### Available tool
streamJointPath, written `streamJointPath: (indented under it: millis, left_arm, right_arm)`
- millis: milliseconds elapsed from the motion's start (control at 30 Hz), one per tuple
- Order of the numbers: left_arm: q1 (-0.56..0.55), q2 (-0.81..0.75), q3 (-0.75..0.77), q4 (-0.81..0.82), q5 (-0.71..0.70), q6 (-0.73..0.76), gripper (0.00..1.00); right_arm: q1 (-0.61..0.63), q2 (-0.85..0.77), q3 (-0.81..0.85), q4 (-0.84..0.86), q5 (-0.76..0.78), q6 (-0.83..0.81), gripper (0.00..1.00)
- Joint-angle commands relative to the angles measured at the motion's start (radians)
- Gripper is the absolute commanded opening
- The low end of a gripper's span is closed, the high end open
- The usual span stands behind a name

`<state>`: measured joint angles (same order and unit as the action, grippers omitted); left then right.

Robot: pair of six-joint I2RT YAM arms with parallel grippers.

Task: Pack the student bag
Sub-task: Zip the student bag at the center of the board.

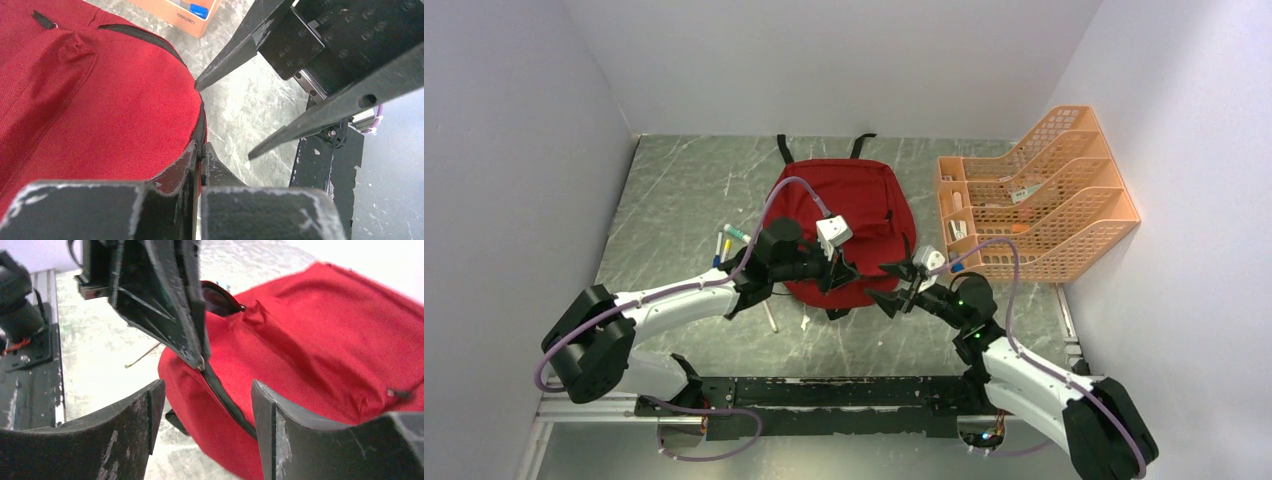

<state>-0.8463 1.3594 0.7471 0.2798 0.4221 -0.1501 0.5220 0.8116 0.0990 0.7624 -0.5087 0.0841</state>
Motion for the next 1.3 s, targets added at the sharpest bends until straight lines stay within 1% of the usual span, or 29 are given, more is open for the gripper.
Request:
streamJointPath:
  millis: [0,67,167,267,333,467,533,600,633,733,767,800,833,867,1033,1100,1200,1267]
  left_arm:
    - [-0.008,-0.038,0.008,0.056,0.051,0.021,0.05]
    - [-0.008,-0.036,0.007,0.059,0.065,0.025,0.05]
    - [-0.008,-0.033,0.004,0.069,0.079,0.024,0.05]
    - [-0.007,-0.03,0.004,0.079,0.091,0.024,0.05]
    - [-0.009,-0.028,0.006,0.079,0.1,0.027,0.05]
    - [-0.008,-0.03,0.008,0.07,0.107,0.037,0.05]
    - [-0.008,-0.032,0.005,0.072,0.109,0.04,0.05]
    - [-0.008,-0.031,0.005,0.075,0.113,0.04,0.05]
    - [-0.008,-0.029,0.004,0.076,0.115,0.04,0.05]
    - [-0.008,-0.025,0.009,0.079,0.141,0.041,0.05]
    - [-0.008,-0.026,0.009,0.081,0.148,0.041,0.05]
    - [-0.007,-0.027,0.009,0.085,0.152,0.039,0.05]
    - [-0.007,-0.03,0.009,0.085,0.149,0.036,0.05]
    - [-0.009,-0.034,0.008,0.085,0.141,0.032,0.06]
    - [-0.007,-0.06,-0.01,0.092,0.077,0.017,0.22]
    - [-0.008,-0.058,-0.009,0.096,0.069,0.015,0.31]
    - [-0.007,-0.043,0.005,0.094,0.06,0.004,0.35]
    - [-0.008,-0.032,0.01,0.104,0.066,-0.002,0.36]
  right_arm:
    - [0.032,0.085,0.058,0.15,-0.145,-0.248,0.68]
    - [0.049,0.133,0.084,0.122,-0.152,-0.301,0.68]
    - [0.063,0.209,0.104,0.176,-0.179,-0.305,0.68]
    - [0.079,0.287,0.117,0.225,-0.196,-0.284,0.65]
    - [0.093,0.327,0.129,0.219,-0.203,-0.293,0.63]
    - [0.116,0.363,0.128,0.226,-0.163,-0.303,0.6]
    - [0.118,0.375,0.125,0.24,-0.15,-0.292,0.56]
    - [0.119,0.386,0.125,0.263,-0.131,-0.274,0.48]
    - [0.119,0.392,0.126,0.27,-0.12,-0.264,0.42]
    - [0.119,0.415,0.145,0.254,-0.105,-0.246,0.22]
    - [0.12,0.423,0.149,0.255,-0.104,-0.242,0.11]
    - [0.119,0.426,0.147,0.263,-0.103,-0.234,0.03]
    - [0.119,0.428,0.145,0.275,-0.101,-0.227,0.0]
    - [0.12,0.429,0.14,0.29,-0.096,-0.217,0.0]
    - [0.12,0.425,0.133,0.31,-0.109,-0.207,0.0]
    - [0.119,0.423,0.134,0.312,-0.117,-0.207,0.0]
    - [0.119,0.422,0.14,0.309,-0.131,-0.209,0.0]
    - [0.119,0.418,0.143,0.303,-0.137,-0.214,0.0]
